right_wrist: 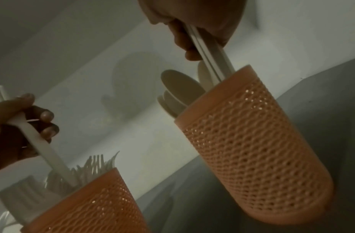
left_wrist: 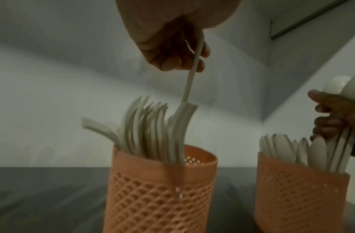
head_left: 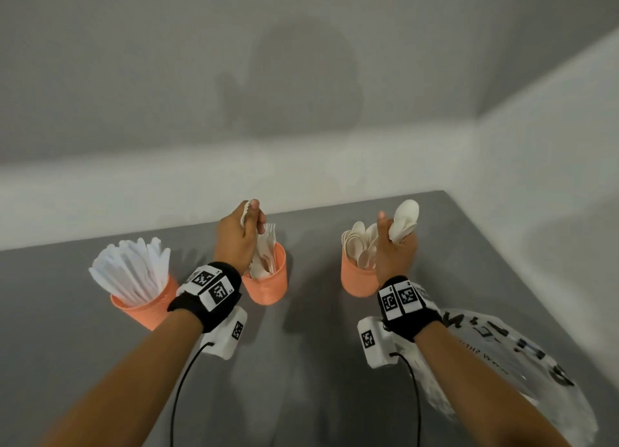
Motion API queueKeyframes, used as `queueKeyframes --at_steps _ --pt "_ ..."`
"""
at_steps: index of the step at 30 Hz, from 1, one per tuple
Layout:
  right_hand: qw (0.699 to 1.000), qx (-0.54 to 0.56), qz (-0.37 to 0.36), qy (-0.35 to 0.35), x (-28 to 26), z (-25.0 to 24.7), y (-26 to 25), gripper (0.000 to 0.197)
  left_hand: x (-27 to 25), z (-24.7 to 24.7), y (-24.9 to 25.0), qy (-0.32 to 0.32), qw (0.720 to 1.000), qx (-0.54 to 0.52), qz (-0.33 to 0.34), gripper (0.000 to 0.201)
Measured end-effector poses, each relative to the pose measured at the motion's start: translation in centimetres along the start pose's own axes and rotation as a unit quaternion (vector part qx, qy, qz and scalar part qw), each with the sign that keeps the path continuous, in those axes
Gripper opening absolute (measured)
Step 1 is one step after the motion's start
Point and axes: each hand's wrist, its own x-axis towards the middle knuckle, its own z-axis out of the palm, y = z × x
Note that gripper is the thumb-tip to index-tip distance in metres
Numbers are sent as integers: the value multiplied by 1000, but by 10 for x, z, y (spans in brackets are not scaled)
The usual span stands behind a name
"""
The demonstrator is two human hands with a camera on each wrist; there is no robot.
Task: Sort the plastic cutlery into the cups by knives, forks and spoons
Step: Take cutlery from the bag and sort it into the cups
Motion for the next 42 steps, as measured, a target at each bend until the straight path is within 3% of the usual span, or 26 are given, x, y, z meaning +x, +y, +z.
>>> queueKeyframes --at_steps 4,7,10,15,18,21,23,25,28,30,32,35,38,42 --pt "999 18 31 -1 -1 -1 6 30 -6 6 -15 -22 998 51 3 48" --pt "998 -63 -1 7 -4 -3 16 14 -9 10 -23 -20 995 91 23 42" --pt "994 -107 -19 4 -10 -5 18 32 -11 12 -26 -26 988 150 28 22" --pt "987 -136 -84 -17 -12 -8 14 55 -10 9 -32 -29 972 229 47 36" --pt "973 -183 -133 -42 -12 -10 12 46 -8 8 -29 -56 966 237 87 29" --pt "948 -263 -167 -71 -12 -10 12 31 -8 9 -31 -69 946 288 129 42" --pt "916 -341 -194 -80 -13 -7 13 42 -11 9 -28 -77 934 333 106 50" --pt "858 -452 -217 -106 -11 -4 9 60 -13 10 -25 -99 928 353 65 61" --pt "779 -571 -191 -175 -9 1 1 70 -16 10 -23 -165 903 397 12 81" --pt "745 -609 -176 -210 -7 1 0 70 -17 10 -22 -218 886 407 -33 96" --pt "720 -632 -162 -237 -5 0 2 59 -19 12 -24 -237 888 391 -48 98" --pt "719 -634 -119 -260 -6 1 0 61 -20 11 -24 -247 888 385 -46 95" --pt "733 -613 -76 -286 -8 4 -9 66 -19 9 -26 -251 890 378 -48 108" --pt "779 -555 -98 -275 -13 -3 -30 62 -17 2 -18 -218 916 334 -33 108"
